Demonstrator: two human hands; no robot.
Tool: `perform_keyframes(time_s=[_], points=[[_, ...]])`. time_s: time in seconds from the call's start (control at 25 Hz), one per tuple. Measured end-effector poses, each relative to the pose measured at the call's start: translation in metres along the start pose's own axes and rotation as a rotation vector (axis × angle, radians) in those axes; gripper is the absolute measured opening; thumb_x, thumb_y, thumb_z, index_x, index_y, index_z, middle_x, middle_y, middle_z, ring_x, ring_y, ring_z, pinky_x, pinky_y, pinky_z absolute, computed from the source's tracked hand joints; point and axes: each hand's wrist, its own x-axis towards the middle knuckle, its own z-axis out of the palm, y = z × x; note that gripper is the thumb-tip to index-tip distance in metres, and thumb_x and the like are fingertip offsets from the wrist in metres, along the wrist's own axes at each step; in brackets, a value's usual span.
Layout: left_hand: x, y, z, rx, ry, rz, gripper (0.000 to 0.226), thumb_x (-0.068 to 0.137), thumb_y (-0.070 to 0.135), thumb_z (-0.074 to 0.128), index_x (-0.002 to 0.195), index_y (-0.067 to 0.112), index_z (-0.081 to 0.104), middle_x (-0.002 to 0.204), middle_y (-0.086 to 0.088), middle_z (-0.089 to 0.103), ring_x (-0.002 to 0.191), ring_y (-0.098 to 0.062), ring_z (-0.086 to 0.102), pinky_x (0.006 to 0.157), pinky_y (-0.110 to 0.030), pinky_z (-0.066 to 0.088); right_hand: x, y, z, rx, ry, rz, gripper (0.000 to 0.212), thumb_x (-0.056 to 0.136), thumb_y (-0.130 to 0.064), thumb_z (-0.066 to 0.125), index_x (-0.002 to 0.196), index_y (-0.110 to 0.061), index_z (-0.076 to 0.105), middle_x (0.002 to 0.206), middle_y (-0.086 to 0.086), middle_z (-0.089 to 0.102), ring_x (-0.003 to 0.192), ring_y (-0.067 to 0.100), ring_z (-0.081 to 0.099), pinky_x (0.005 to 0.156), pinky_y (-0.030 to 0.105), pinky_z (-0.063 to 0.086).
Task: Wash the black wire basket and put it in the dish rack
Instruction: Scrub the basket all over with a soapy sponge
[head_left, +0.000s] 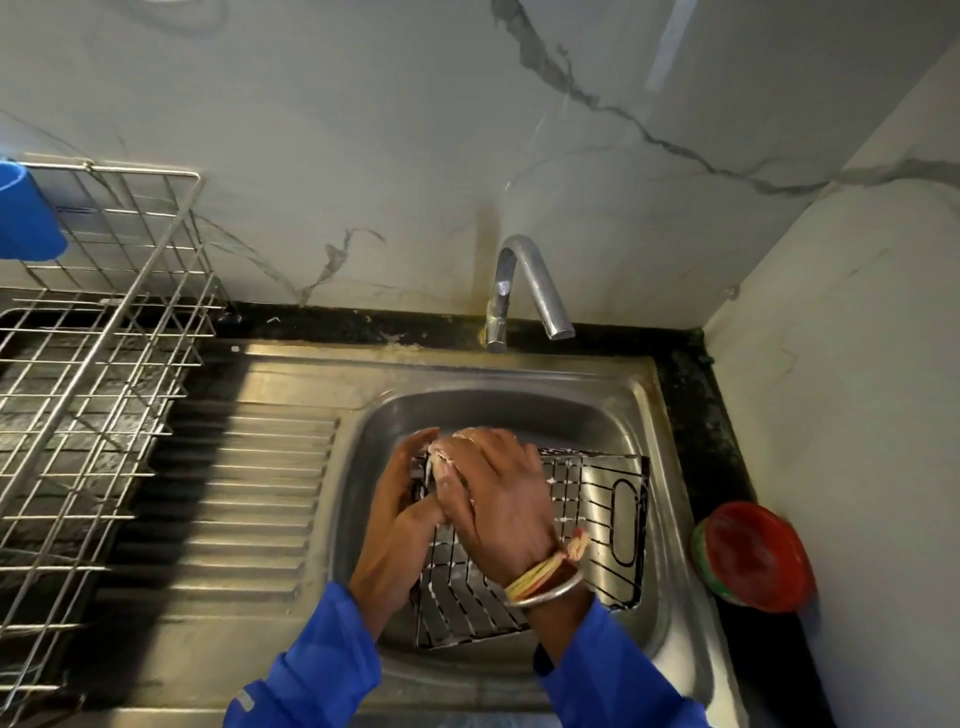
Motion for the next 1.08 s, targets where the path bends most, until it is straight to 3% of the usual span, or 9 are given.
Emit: perform_keyframes(time_s=[0.16, 0.32, 0.4, 0.52, 0.64, 0.72, 0.84, 0.92, 1.08], points=[[0.0, 0.006, -0.009, 0.082, -0.005, 0.01, 0.076, 0.064, 0.007, 0.057, 0.135, 0.032, 0.052, 0.11, 0.029, 0.065, 0.098, 0.006, 0.064, 0.075, -0.025, 0.06, -0.017, 0.053, -0.006, -0.013, -0.036, -0.231, 0.029, 0.095, -0.019, 0.055, 0.124, -0.018, 0.058, 0.115, 0.005, 0.068, 0.108, 0.017, 0.06, 0.094, 0.031, 0.048], [0.001, 0.006, -0.025, 0.05, 0.026, -0.015, 0.074, 0.067, 0.014, 0.058, 0.136, 0.037, 0.052, 0.131, 0.015, 0.058, 0.108, -0.027, 0.066, 0.078, -0.048, 0.061, -0.032, 0.104, -0.037, -0.052, 0.01, -0.015, 0.033, 0.101, -0.03, 0.044, 0.111, -0.014, 0.07, 0.108, 0.006, 0.071, 0.1, 0.022, 0.067, 0.091, 0.035, 0.052], [0.003, 0.006, -0.024, 0.06, -0.013, -0.007, 0.072, 0.068, 0.014, 0.058, 0.135, 0.038, 0.052, 0.118, 0.017, 0.062, 0.101, -0.035, 0.064, 0.075, -0.052, 0.059, -0.029, 0.098, -0.038, -0.055, -0.025, -0.058, 0.038, 0.102, -0.033, 0.04, 0.11, -0.012, 0.07, 0.109, 0.007, 0.071, 0.1, 0.022, 0.068, 0.087, 0.038, 0.056], [0.004, 0.005, -0.006, 0.105, -0.071, 0.026, 0.075, 0.065, 0.01, 0.057, 0.135, 0.035, 0.051, 0.109, 0.014, 0.066, 0.097, -0.023, 0.066, 0.072, -0.039, 0.061, -0.011, 0.044, -0.02, 0.049, -0.019, -0.139, 0.027, 0.096, -0.027, 0.053, 0.112, -0.014, 0.07, 0.112, 0.002, 0.071, 0.103, 0.013, 0.066, 0.094, 0.025, 0.05], [0.003, 0.002, -0.003, 0.066, -0.022, 0.019, 0.075, 0.065, 0.008, 0.057, 0.137, 0.03, 0.051, 0.112, 0.007, 0.069, 0.092, -0.015, 0.068, 0.069, -0.031, 0.059, -0.006, 0.033, -0.015, 0.091, -0.052, -0.117, 0.025, 0.093, -0.023, 0.056, 0.111, -0.016, 0.07, 0.111, 0.001, 0.072, 0.102, 0.012, 0.066, 0.092, 0.026, 0.052], [0.002, 0.004, -0.015, 0.046, 0.023, 0.029, 0.074, 0.068, 0.012, 0.059, 0.139, 0.03, 0.051, 0.129, 0.007, 0.064, 0.109, -0.019, 0.066, 0.076, -0.04, 0.062, -0.016, 0.063, -0.028, 0.07, -0.062, 0.041, 0.024, 0.095, -0.019, 0.052, 0.111, -0.018, 0.069, 0.111, 0.001, 0.07, 0.102, 0.01, 0.064, 0.088, 0.03, 0.054], [0.005, 0.01, -0.033, 0.038, 0.076, 0.069, 0.071, 0.067, 0.012, 0.058, 0.136, 0.028, 0.054, 0.132, 0.01, 0.062, 0.116, -0.025, 0.063, 0.078, -0.044, 0.06, -0.027, 0.101, -0.055, 0.113, -0.083, 0.643, 0.027, 0.101, -0.029, 0.042, 0.102, -0.018, 0.066, 0.089, -0.006, 0.068, 0.085, 0.008, 0.064, 0.07, 0.009, 0.044], [0.008, 0.011, -0.037, 0.026, 0.082, 0.063, 0.069, 0.065, 0.011, 0.057, 0.133, 0.026, 0.057, 0.124, 0.011, 0.065, 0.107, -0.031, 0.067, 0.071, -0.039, 0.059, -0.027, 0.1, -0.053, 0.163, 0.014, 0.745, 0.027, 0.102, -0.032, 0.039, 0.097, -0.02, 0.063, 0.083, -0.007, 0.065, 0.077, 0.009, 0.063, 0.066, 0.007, 0.042], [0.009, 0.01, -0.027, 0.007, 0.072, 0.071, 0.072, 0.062, 0.008, 0.054, 0.132, 0.024, 0.058, 0.127, 0.001, 0.063, 0.106, -0.034, 0.067, 0.071, -0.036, 0.055, -0.014, 0.098, -0.034, 0.246, 0.278, 0.807, 0.029, 0.101, -0.032, 0.042, 0.1, -0.017, 0.067, 0.09, -0.007, 0.067, 0.081, 0.007, 0.062, 0.07, 0.018, 0.045]])
